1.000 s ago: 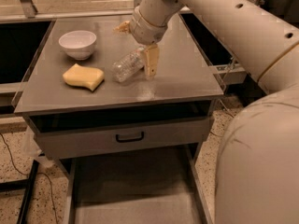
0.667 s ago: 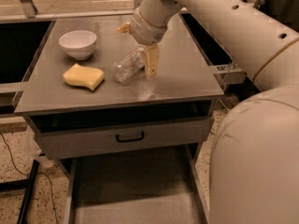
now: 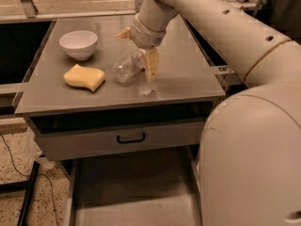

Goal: Place water bottle into middle drawer

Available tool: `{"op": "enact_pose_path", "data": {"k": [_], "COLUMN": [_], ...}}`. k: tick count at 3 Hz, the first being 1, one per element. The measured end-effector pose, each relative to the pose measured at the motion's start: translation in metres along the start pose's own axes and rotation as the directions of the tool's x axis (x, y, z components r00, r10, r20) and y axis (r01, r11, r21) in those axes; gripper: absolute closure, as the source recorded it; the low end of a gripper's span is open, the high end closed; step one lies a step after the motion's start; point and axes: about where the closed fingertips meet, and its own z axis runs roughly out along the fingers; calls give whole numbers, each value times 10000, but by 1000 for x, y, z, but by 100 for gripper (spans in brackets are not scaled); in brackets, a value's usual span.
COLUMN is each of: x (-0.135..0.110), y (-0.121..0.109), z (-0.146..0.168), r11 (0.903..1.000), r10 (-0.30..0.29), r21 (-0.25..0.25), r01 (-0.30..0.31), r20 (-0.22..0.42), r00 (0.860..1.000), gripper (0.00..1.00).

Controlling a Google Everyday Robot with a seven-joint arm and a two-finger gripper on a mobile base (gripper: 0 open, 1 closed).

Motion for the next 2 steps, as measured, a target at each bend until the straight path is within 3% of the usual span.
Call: {"op": "enact_pose_path", "data": {"k": [1,2], "x": [3,3], "y": [-1,-1], "z": [12,12], "r11": [9998,9998], "r10": [81,83], "r21": [-189,-196], "r01": [-81,-83], "r20": [30,32], "r00": [10000,10000], "gripper": [0,19]}}
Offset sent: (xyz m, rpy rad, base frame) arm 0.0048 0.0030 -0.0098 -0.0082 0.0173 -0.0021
